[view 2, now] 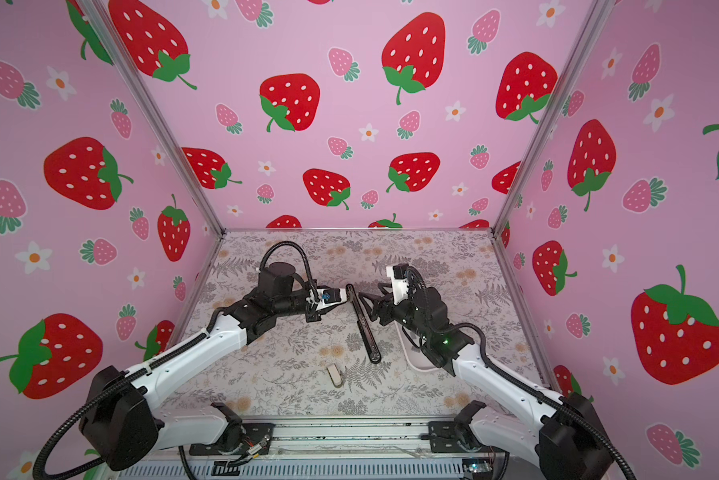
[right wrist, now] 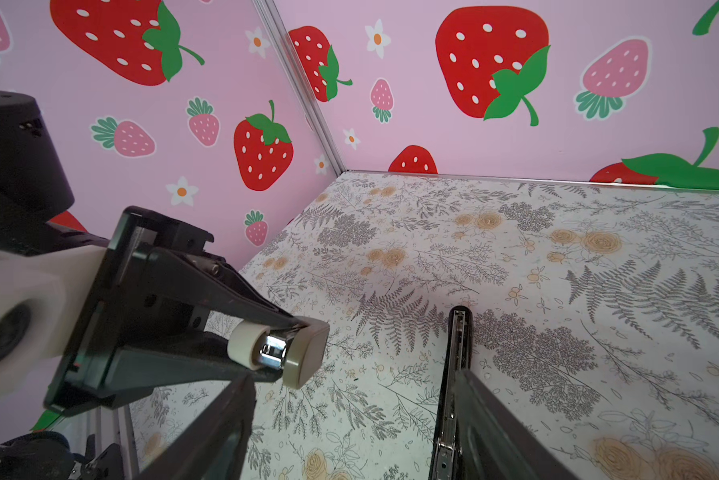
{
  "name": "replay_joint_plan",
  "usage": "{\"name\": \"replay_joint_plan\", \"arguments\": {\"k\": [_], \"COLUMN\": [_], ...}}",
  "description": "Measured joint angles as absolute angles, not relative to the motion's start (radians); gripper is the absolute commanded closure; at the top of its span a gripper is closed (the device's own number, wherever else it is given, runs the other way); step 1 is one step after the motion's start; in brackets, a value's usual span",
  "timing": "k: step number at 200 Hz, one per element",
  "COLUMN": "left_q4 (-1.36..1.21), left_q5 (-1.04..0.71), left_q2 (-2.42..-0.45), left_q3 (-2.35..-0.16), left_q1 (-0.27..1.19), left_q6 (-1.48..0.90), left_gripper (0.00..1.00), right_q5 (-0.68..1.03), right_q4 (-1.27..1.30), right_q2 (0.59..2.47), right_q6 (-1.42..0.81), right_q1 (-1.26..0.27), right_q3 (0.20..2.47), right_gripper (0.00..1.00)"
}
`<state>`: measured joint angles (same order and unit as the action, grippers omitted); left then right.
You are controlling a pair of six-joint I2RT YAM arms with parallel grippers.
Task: Load the staples into the stapler
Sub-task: 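Hold the clip up with the left gripper while the right gripper approaches it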
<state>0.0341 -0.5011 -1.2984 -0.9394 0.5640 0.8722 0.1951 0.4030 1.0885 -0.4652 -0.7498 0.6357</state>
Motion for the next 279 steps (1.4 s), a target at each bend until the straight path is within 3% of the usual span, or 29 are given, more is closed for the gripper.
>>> {"name": "replay_joint_plan", "arguments": {"k": [74,167,279], "left_q4": [0.027,0.036,0.056], "left_q5": [-0.509,-0.479,-0.449], "left_q2": [-1.298,-1.298,-1.298], "left_q3": [-0.939,-0.939,-0.939], "left_q1": [0.587,0.586,0.583], "left_q6": [0.890,0.896,0.896], "left_gripper": [1.00,1.00,1.00], "right_q5": [0.190,0.167,0.233], "right_q4": [0.395,0.400,0.434], "right_q2": [1.195,1.235,1.281], "right_q6": [-0.444,-0.451,-0.475], "right_q1": [-0.792,-0.801,-0.810], "right_q3": [0.692,0.697,0.714], "right_gripper": [0.30,0.48,0.82]}}
